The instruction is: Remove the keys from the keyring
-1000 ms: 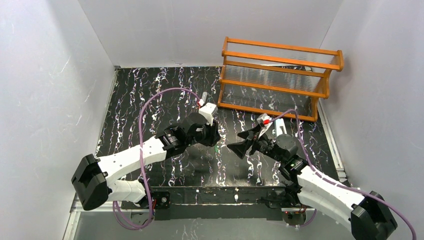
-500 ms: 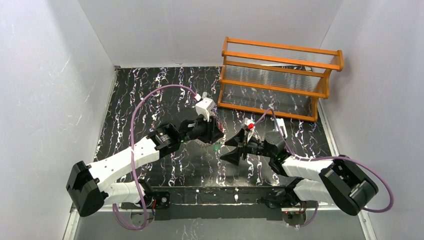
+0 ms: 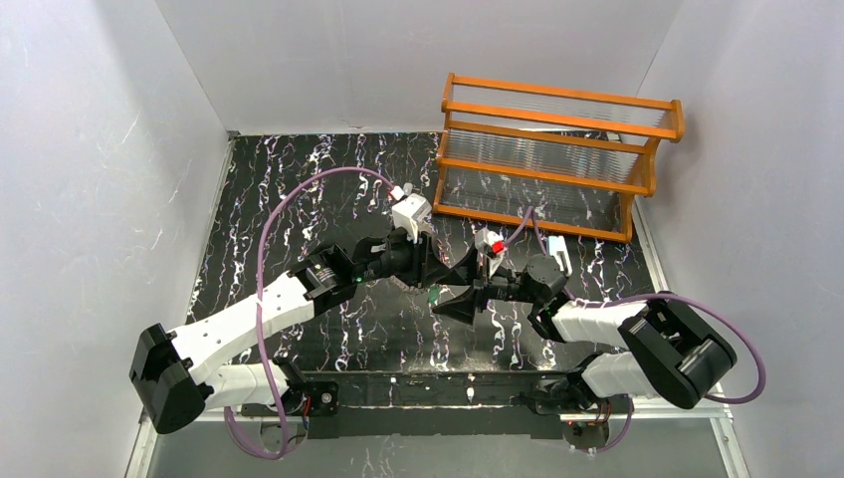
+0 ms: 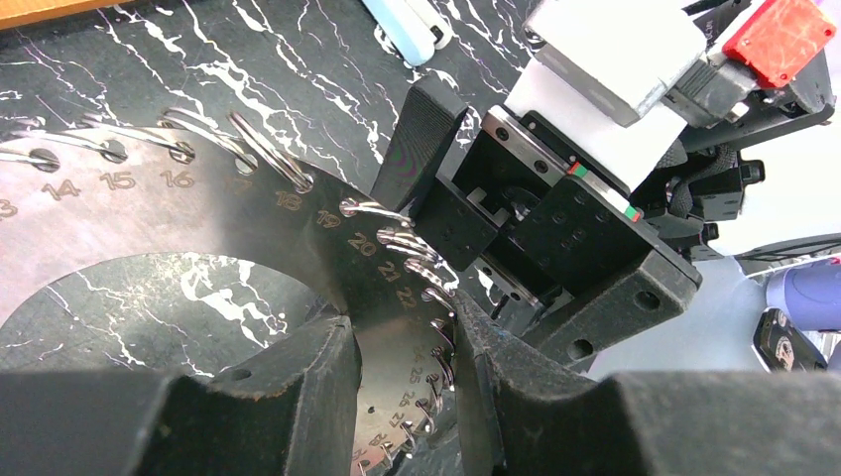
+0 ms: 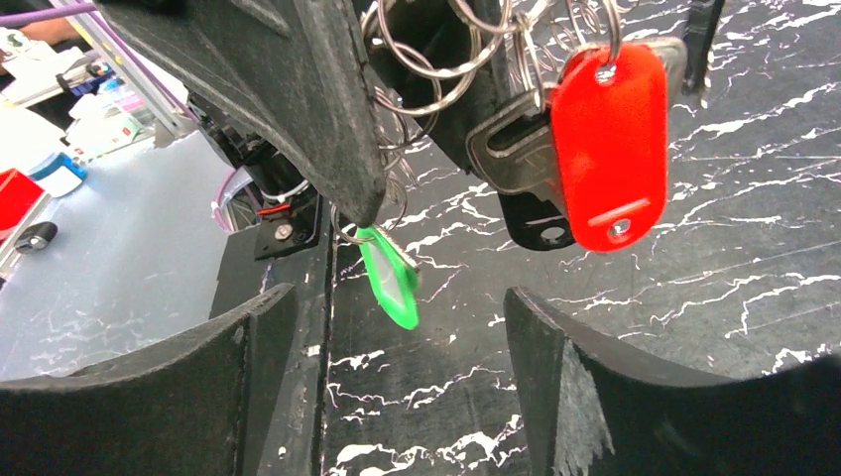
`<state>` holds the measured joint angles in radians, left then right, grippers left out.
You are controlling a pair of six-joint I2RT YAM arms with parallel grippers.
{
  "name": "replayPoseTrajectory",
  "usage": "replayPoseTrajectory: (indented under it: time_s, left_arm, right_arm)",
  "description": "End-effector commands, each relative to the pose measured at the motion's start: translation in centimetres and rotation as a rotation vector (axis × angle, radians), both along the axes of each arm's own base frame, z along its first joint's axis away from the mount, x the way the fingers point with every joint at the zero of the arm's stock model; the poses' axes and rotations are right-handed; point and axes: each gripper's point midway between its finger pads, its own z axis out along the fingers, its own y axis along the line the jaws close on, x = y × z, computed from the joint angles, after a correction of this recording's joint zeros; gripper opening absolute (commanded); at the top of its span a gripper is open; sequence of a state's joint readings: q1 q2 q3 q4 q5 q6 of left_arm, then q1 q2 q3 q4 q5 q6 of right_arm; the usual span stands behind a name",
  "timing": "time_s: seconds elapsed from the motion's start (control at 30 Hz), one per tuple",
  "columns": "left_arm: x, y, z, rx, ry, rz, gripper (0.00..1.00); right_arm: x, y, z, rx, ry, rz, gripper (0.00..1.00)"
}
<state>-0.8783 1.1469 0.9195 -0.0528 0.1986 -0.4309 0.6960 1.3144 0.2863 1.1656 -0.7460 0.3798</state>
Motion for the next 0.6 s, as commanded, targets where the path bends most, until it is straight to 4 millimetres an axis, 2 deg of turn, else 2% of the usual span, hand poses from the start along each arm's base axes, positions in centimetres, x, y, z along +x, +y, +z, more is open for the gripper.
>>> replayPoseTrajectory:
  time_s: [0.0, 0.4, 0.47, 0.57]
  left_arm:
    - [0.11, -0.66, 4.22, -0.099, -0.069, -0.026, 0.0]
    - [0.23, -1.11, 4.7, -0.147, -0.06, -0.016, 0.0]
    - [0.34, -1.06, 4.55, -0.146, -0.057, -0.007, 0.0]
    - [0.66, -0.89, 4.11, -0.142, -0.049, 0.021, 0.0]
  right_arm:
    - [0.06, 0.68, 3.16, 0.09, -0.101, 0.037, 0.81]
    - [-0.38, 0.88, 3.29, 0.108, -0.099, 0.074, 0.63]
    - [-0.4, 0.89, 3.23, 0.11, -0.096, 0.075, 0.58]
    - [-0.45, 0.83, 3.1, 0.11, -0.088, 0.074, 0.45]
